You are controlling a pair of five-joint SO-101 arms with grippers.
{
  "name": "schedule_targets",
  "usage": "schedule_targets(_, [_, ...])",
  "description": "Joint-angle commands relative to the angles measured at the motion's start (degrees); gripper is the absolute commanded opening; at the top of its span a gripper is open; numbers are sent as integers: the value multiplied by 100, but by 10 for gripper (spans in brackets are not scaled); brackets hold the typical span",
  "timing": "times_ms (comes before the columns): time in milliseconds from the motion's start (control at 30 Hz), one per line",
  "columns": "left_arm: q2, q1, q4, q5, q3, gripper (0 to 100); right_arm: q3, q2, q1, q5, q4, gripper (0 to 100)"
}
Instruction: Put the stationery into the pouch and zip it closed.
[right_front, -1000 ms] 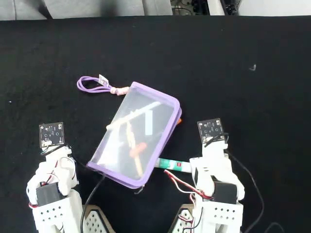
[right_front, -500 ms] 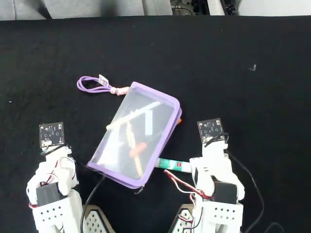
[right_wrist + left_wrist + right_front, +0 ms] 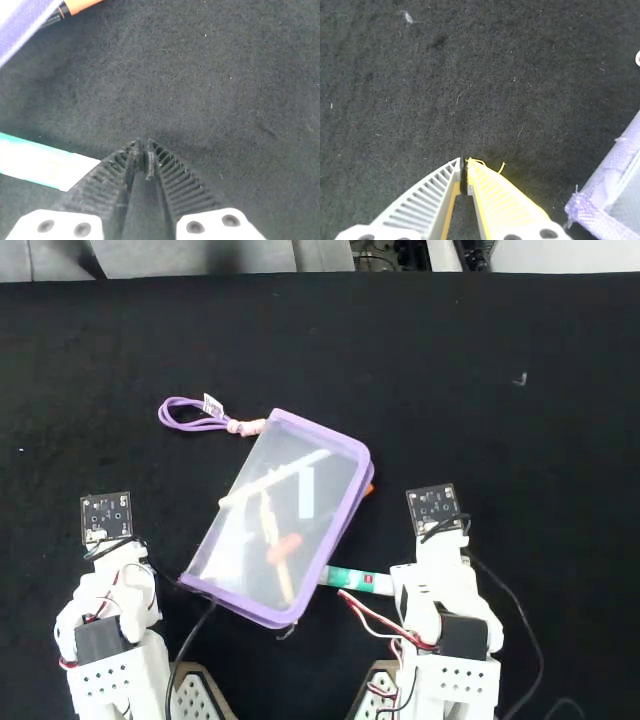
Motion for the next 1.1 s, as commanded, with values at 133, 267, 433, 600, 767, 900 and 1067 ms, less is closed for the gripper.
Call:
schedule_targets(133, [-44,-40,18,-18,119,30,-4,-400,-70,44,26,12])
schedule_targets(267, [-44,-40,18,-18,119,30,-4,-400,-70,44,26,12])
schedule_targets(433, [-44,-48,18,-18,119,30,-4,-400,-431,9,26,12])
schedule_targets(600, [-44,-48,18,-18,119,30,-4,-400,-571,9,26,12])
schedule_targets(767, [-44,-48,18,-18,119,30,-4,-400,-571,9,26,12])
schedule_targets(900, [-44,-48,18,-18,119,30,-4,-400,-536,35,26,13])
schedule_targets(1067, [-44,-48,18,-18,119,30,-505,-409,-527,79,-334,15])
